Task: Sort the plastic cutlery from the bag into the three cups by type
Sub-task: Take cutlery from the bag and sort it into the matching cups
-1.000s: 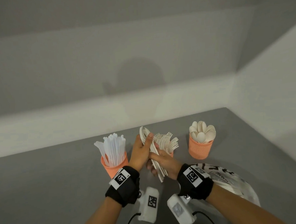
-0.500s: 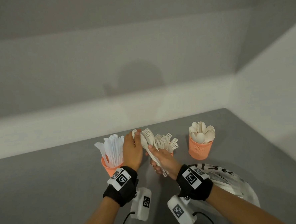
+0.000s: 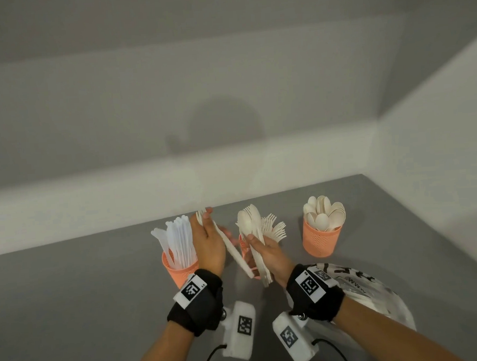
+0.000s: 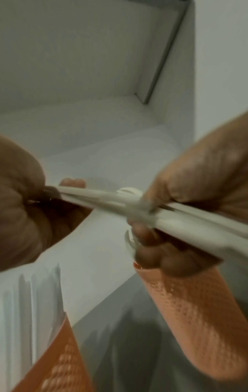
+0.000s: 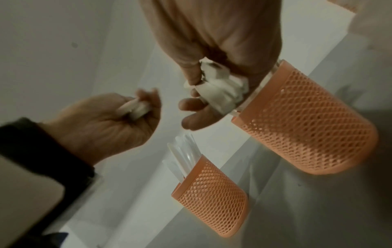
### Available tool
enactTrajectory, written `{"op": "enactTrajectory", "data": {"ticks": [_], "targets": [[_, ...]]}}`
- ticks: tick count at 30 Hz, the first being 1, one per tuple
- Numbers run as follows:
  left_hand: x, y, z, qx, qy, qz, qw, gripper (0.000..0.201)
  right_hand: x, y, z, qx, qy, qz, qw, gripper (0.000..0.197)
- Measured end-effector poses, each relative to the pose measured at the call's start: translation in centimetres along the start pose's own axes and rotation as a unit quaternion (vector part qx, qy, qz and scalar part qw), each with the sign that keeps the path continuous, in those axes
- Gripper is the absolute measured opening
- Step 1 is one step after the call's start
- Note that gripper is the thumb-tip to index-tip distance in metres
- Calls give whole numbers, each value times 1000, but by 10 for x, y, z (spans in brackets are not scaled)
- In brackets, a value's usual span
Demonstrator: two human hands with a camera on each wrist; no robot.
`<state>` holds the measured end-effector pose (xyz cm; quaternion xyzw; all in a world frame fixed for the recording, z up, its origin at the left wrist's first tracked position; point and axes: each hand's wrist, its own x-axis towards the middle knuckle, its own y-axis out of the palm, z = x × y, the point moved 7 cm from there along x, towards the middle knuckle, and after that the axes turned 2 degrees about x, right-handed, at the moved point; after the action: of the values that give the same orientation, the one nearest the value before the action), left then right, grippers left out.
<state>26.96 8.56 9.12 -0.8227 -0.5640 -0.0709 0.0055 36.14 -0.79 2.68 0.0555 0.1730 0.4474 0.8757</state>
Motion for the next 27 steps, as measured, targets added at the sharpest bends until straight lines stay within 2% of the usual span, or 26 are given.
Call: {"op": "enactTrajectory", "data": {"ticks": [2,5,8,11,12,16,19,22,27], "targets": [[6,0,-8,15,17,9,1000,27,-1,-5,2,27,3,-7,1000,26],[15,2,-11,96,54,42,993,28,-1,-7,2,-19,7,4,1000,25],[15,8,-5,132,55,91,986,14,-2,-4,1,-36,20,18,999,21],[13,12,-4,145,56,112,982,7,-5,4,1,-25,32,52,998,19],[13,12,-3,156,57,116,979,3,-6,6,0,-23,35,66,997,19],[20,9,4,186,42,125,974,13,-9,10,0,-38,41,104,993,20],[24,8,6,206,43,132,969,7,-8,11,0,-43,53,119,991,36],[27,7,9,213,40,135,967,5,-7,12,-3,-2,71,125,990,50],[29,6,8,207,39,117,971,18,-1,9,-7,38,81,127,988,47]]}}
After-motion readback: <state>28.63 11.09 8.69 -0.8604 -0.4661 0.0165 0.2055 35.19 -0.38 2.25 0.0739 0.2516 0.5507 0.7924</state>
